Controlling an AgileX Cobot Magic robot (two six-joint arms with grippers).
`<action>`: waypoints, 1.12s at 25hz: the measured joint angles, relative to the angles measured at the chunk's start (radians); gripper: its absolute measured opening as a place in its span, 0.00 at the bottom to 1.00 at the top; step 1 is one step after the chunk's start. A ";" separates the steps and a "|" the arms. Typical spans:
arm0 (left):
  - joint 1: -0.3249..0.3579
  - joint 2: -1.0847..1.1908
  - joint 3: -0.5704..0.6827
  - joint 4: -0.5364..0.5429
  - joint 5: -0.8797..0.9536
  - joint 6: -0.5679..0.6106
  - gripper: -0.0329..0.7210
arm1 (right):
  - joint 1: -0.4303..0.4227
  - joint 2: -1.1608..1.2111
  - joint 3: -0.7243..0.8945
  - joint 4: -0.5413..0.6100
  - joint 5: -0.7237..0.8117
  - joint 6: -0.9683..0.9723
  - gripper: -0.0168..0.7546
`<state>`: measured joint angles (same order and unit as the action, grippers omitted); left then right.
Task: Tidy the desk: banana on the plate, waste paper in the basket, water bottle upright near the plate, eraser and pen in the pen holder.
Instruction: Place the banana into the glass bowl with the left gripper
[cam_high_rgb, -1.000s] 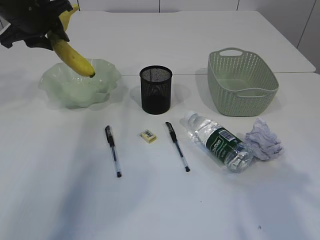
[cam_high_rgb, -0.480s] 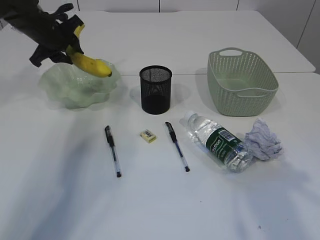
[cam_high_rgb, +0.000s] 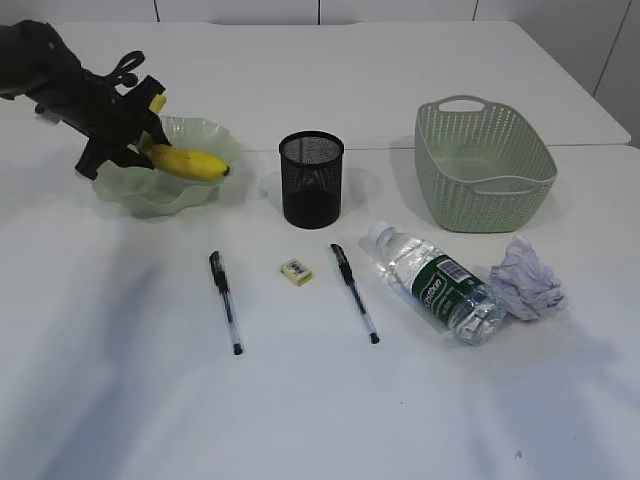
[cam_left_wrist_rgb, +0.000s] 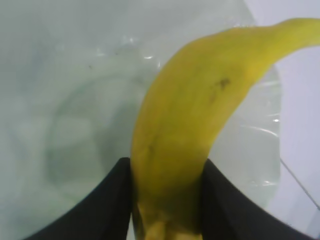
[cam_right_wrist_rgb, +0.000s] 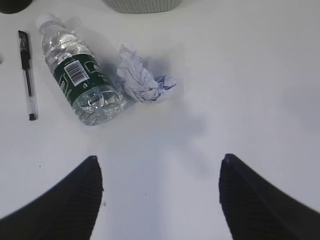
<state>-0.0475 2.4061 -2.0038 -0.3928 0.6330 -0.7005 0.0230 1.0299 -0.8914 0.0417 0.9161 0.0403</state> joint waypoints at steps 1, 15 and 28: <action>0.005 0.007 0.000 -0.021 0.000 0.000 0.40 | 0.000 0.000 0.000 0.000 0.000 0.000 0.72; 0.025 0.027 0.000 -0.061 -0.010 0.000 0.45 | 0.000 0.002 0.000 0.000 0.000 0.000 0.72; 0.025 0.025 0.000 -0.138 -0.006 0.010 0.55 | 0.000 0.002 0.000 0.000 0.000 -0.001 0.72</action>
<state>-0.0225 2.4311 -2.0038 -0.5306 0.6274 -0.6904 0.0230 1.0315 -0.8914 0.0417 0.9161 0.0397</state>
